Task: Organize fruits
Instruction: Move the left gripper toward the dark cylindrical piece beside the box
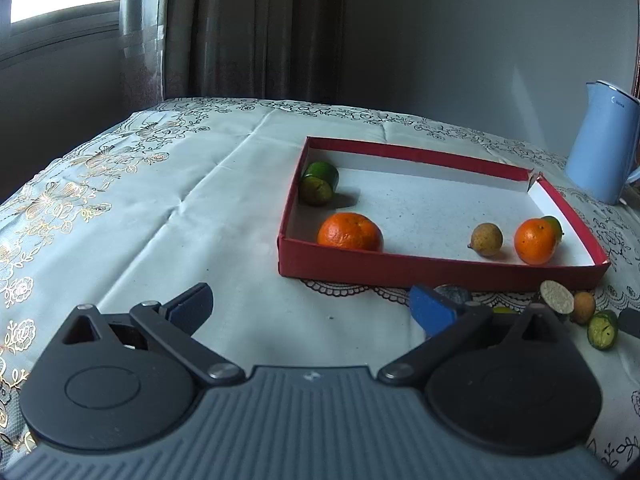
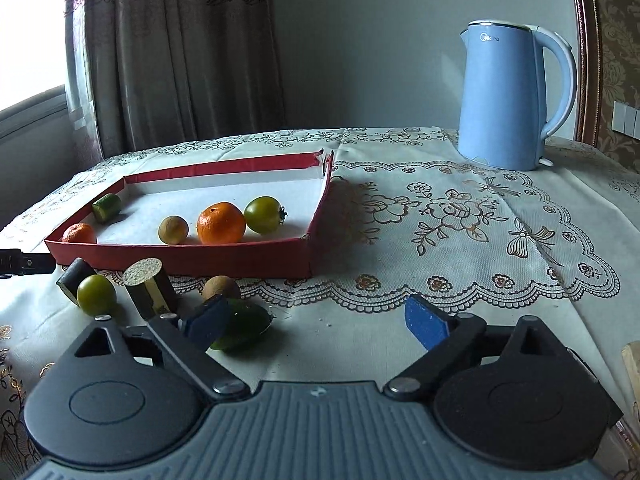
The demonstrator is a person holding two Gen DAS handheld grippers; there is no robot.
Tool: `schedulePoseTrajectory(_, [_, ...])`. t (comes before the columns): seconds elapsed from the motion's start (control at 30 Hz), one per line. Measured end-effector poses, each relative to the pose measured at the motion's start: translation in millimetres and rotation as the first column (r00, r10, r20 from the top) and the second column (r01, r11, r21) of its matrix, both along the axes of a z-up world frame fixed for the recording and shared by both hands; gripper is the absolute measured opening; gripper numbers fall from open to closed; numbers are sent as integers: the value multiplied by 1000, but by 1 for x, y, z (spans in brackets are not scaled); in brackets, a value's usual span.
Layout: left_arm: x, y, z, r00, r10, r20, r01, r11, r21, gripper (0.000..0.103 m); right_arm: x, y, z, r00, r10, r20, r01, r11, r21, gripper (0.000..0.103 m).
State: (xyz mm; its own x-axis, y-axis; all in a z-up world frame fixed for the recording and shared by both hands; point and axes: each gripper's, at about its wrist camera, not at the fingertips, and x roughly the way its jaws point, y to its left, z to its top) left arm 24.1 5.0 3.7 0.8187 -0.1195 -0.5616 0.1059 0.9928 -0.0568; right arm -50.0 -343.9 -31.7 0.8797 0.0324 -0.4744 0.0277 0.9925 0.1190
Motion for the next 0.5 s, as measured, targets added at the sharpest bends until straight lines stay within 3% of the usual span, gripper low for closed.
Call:
schedulePoseTrajectory(0.13, [-4, -18, 1, 998, -39, 40, 37, 998, 40, 103, 1, -1, 0, 1000, 3, -3, -3, 1000, 10, 96])
schedulePoseTrajectory(0.3, [-6, -27, 4, 995, -76, 62, 74, 996, 40, 103, 1, -4, -1, 1000, 5, -8, -5, 999, 31, 96])
schedulePoseTrajectory(0.4, [-6, -30, 4, 992, -113, 59, 111, 993, 30, 103, 1, -5, -1, 1000, 6, -9, -5, 999, 36, 96])
schedulePoseTrajectory(0.5, [-8, -36, 1, 989, -134, 56, 131, 989, 64, 103, 1, -5, -1, 1000, 6, -10, -6, 999, 38, 96])
